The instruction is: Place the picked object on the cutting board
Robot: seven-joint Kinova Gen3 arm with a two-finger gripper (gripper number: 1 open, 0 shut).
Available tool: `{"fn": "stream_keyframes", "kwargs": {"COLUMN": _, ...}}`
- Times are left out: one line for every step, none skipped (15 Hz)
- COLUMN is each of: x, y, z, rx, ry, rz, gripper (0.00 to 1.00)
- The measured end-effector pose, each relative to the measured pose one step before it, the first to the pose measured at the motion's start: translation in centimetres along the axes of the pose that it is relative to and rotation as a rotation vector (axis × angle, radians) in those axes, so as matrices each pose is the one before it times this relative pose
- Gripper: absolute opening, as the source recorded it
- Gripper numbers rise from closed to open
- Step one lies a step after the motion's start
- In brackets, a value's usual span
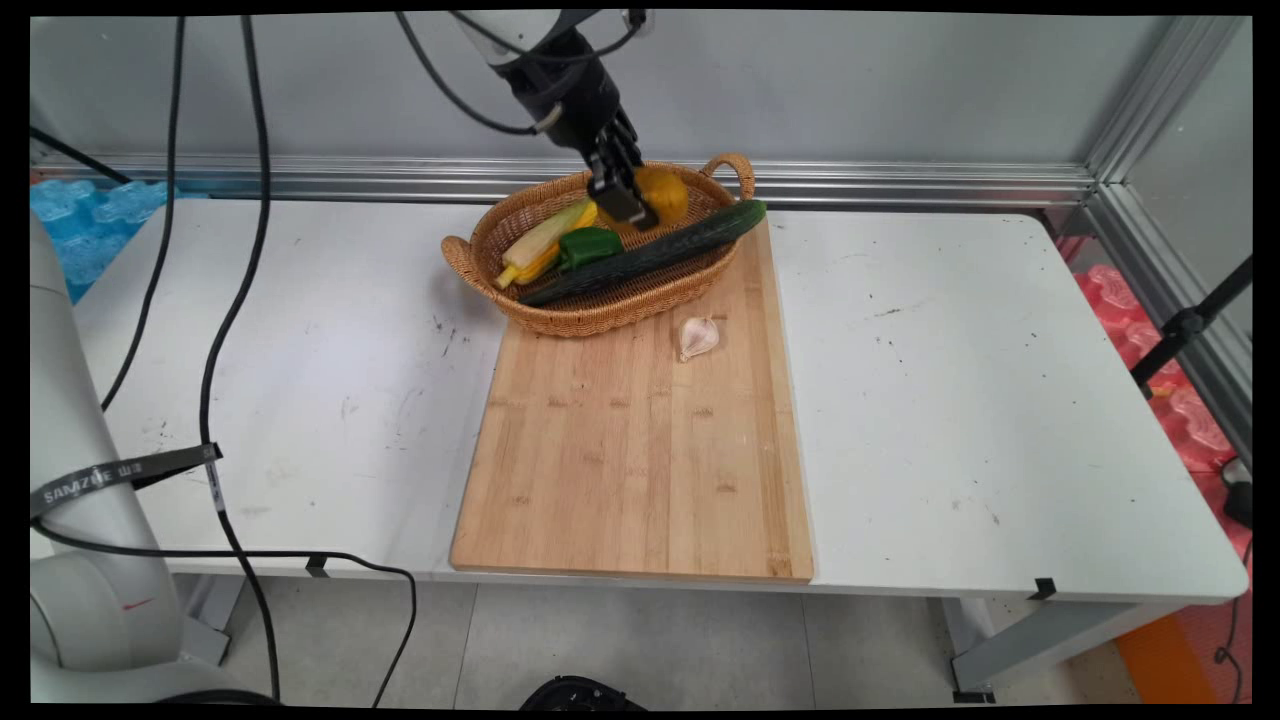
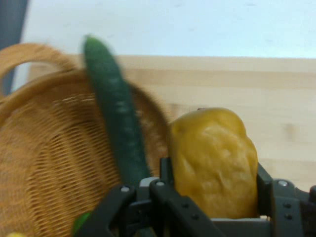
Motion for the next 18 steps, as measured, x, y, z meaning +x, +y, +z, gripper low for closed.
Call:
{"fn": "stream_keyframes", "kwargs": {"x": 0.141, "y": 0.890, "z": 0.158, "rx": -0.01820, "ry": -0.00386, "rz": 0.03275, "gripper": 0.00}}
{"fn": "stream_keyframes", "kwargs": {"x": 0.081, "y": 0.704, "z": 0.264, "rx": -0.01641, "ry": -0.00434, "rz": 0.02654, "gripper": 0.00}}
{"fn": "stream_keyframes", "kwargs": {"x": 0.139, "y": 0.725, "z": 0.429, "rx": -0.01531, "ry": -0.00450, "rz": 0.03159, "gripper": 0.00}}
{"fn": "stream_keyframes", "kwargs": {"x": 0.109, "y": 0.491, "z": 0.501, "rx": -0.01214, "ry": -0.00394, "rz": 0.02497, "gripper": 0.00}}
{"fn": "stream_keyframes", "kwargs": {"x": 0.080, "y": 0.497, "z": 0.752, "rx": -0.01207, "ry": -0.00563, "rz": 0.02829, "gripper": 0.00}}
{"fn": "stream_keyframes", "kwargs": {"x": 0.108, "y": 0.390, "z": 0.923, "rx": -0.01253, "ry": -0.00593, "rz": 0.02716, "gripper": 0.00}}
{"fn": "stream_keyframes", "kwargs": {"x": 0.056, "y": 0.293, "z": 0.851, "rx": -0.01037, "ry": -0.00515, "rz": 0.02065, "gripper": 0.00}}
{"fn": "stream_keyframes", "kwargs": {"x": 0.045, "y": 0.290, "z": 1.112, "rx": -0.01159, "ry": -0.00600, "rz": 0.02134, "gripper": 0.00}}
{"fn": "stream_keyframes", "kwargs": {"x": 0.065, "y": 0.208, "z": 1.168, "rx": -0.01171, "ry": -0.00539, "rz": 0.01989, "gripper": 0.00}}
{"fn": "stream_keyframes", "kwargs": {"x": 0.074, "y": 0.163, "z": 1.166, "rx": -0.01106, "ry": -0.00505, "rz": 0.01709, "gripper": 0.00}}
{"fn": "stream_keyframes", "kwargs": {"x": 0.088, "y": 0.108, "z": 1.107, "rx": -0.01041, "ry": -0.00447, "rz": 0.01369, "gripper": 0.00}}
{"fn": "stream_keyframes", "kwargs": {"x": 0.101, "y": 0.047, "z": 1.230, "rx": -0.00990, "ry": -0.00418, "rz": 0.01355, "gripper": 0.00}}
{"fn": "stream_keyframes", "kwargs": {"x": 0.078, "y": 0.009, "z": 0.999, "rx": -0.00786, "ry": -0.00327, "rz": 0.00985, "gripper": 0.00}}
{"fn": "stream_keyframes", "kwargs": {"x": 0.059, "y": 0.002, "z": 0.690, "rx": -0.00612, "ry": -0.00152, "rz": 0.00507, "gripper": 0.00}}
{"fn": "stream_keyframes", "kwargs": {"x": 0.105, "y": -0.004, "z": 1.145, "rx": -0.00947, "ry": -0.00288, "rz": 0.00788, "gripper": 0.00}}
{"fn": "stream_keyframes", "kwargs": {"x": 0.082, "y": -0.011, "z": 0.936, "rx": -0.00862, "ry": -0.00230, "rz": 0.00518, "gripper": 0.00}}
{"fn": "stream_keyframes", "kwargs": {"x": 0.085, "y": -0.031, "z": 1.005, "rx": -0.00902, "ry": -0.00169, "rz": 0.00450, "gripper": 0.00}}
{"fn": "stream_keyframes", "kwargs": {"x": 0.081, "y": -0.038, "z": 0.907, "rx": -0.00803, "ry": -0.00033, "rz": 0.00277, "gripper": 0.00}}
